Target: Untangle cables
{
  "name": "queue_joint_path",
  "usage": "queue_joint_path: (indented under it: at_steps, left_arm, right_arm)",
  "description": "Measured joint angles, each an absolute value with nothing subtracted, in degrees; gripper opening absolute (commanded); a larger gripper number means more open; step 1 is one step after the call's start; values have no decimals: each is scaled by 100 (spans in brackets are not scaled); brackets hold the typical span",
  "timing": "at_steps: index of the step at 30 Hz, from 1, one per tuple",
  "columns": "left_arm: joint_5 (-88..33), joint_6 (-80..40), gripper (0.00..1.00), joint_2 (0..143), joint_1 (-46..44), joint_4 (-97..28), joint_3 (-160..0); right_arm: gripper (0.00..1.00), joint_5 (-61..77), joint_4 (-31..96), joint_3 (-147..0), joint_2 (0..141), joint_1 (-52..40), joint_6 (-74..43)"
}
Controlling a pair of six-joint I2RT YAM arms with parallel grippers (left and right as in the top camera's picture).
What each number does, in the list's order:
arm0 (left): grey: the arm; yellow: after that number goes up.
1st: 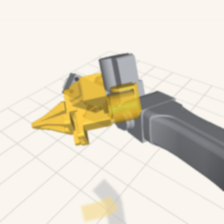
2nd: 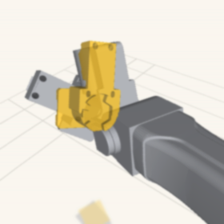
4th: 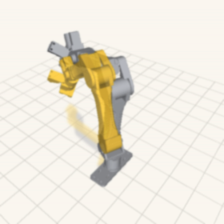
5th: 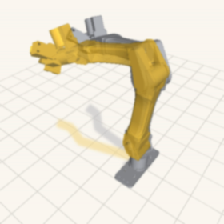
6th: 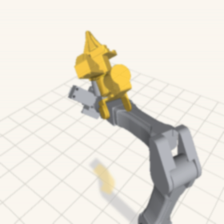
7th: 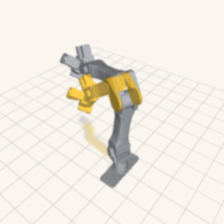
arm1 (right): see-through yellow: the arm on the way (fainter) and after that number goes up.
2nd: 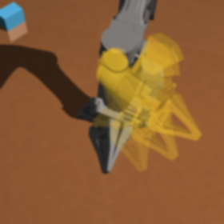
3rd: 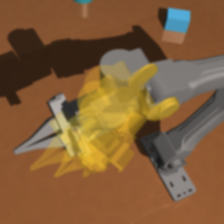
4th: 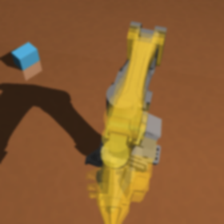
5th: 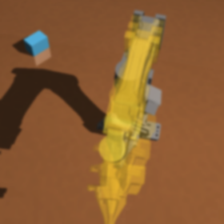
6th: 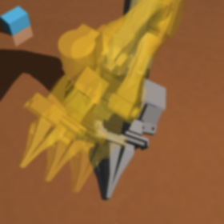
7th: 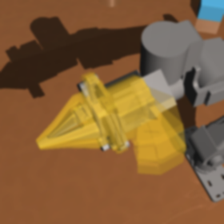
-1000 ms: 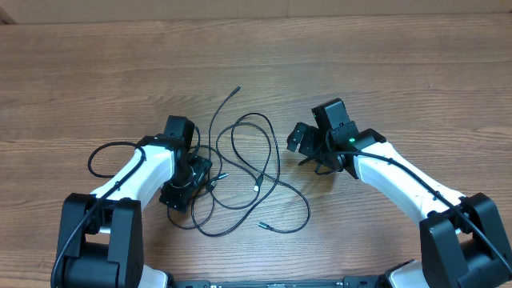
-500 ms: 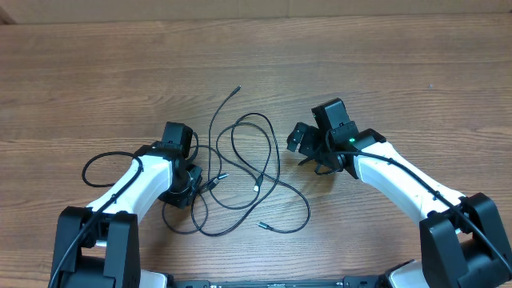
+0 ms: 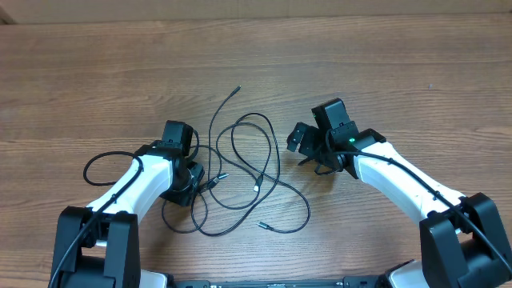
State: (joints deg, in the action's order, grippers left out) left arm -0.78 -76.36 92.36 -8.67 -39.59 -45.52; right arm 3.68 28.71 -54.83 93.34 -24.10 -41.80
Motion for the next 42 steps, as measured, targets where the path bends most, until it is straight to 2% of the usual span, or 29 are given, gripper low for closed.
queue_joint_path:
  at_steps: [5,8,11,22,29,31,42]
  left_arm:
    - [-75,-7636,45,9236,-867,-3983,-4552]
    - [-78,-7638,54,9236,-867,-3977,-4552]
    - [-108,-7636,56,9236,-867,-3929,-4565]
    - [-104,-7631,32,9236,-864,-4016,-4545]
    - [-102,-7638,7,9236,-864,-4034,-4541]
    - [-104,-7636,4,9236,-864,-4023,-4541]
    - [-102,-7634,4,9233,-864,-4021,-4541]
  right_arm:
    - [100,368,2871,-5483,9334,-2408,-4180]
    - [100,366,2873,-5483,9334,-2408,-4178]
    - [100,366,2869,-5483,9334,-2408,-4178]
    - [100,364,2871,-5483,9334,-2410,-4178]
    - [100,366,2871,-5483,9334,-2408,-4178]
    - [100,366,2873,-5483,9334,-2410,-4178]
    - [100,368,2873,-5483,9334,-2410,-4178]
